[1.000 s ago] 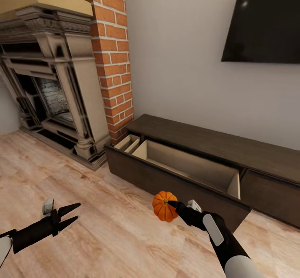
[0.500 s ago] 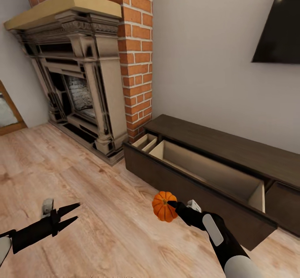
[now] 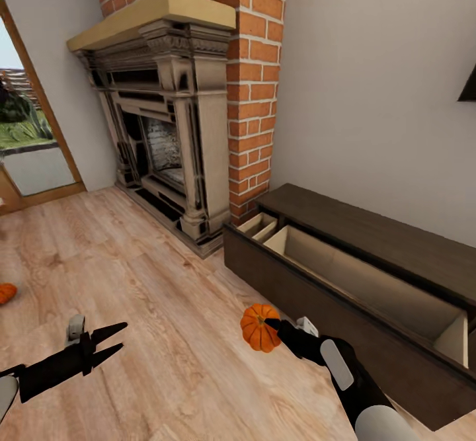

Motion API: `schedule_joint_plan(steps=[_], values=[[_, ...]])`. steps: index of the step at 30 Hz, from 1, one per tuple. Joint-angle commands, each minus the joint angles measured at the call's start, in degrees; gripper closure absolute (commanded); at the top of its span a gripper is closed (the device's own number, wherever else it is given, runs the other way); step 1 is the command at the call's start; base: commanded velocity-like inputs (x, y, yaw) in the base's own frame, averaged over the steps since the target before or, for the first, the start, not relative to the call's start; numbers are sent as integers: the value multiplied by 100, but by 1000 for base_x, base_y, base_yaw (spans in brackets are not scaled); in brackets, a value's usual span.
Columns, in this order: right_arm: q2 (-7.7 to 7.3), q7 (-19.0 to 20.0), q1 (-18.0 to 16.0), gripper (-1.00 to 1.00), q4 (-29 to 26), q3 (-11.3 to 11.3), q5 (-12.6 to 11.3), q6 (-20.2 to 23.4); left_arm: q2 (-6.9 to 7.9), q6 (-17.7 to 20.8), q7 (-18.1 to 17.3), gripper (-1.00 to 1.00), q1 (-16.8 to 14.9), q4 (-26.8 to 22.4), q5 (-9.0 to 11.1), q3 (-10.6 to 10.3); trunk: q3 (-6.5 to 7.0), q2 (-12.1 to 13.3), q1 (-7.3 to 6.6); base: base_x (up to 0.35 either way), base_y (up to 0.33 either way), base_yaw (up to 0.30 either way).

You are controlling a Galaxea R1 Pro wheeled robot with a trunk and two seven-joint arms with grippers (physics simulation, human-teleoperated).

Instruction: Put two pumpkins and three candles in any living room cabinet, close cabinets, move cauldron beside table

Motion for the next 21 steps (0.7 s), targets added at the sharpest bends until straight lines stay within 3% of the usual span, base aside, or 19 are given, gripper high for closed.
schedule_joint_plan(steps=[1, 21], values=[[1, -10, -1, 100, -3, 0, -43, 4, 2, 0, 0, -100, 0, 0, 1, 1, 0, 0, 0, 0, 0, 291], [1, -10, -1, 100, -3, 0, -38, -6, 53, 0, 0, -100, 0, 9, 3, 23, 0, 0, 0, 0, 0, 291]])
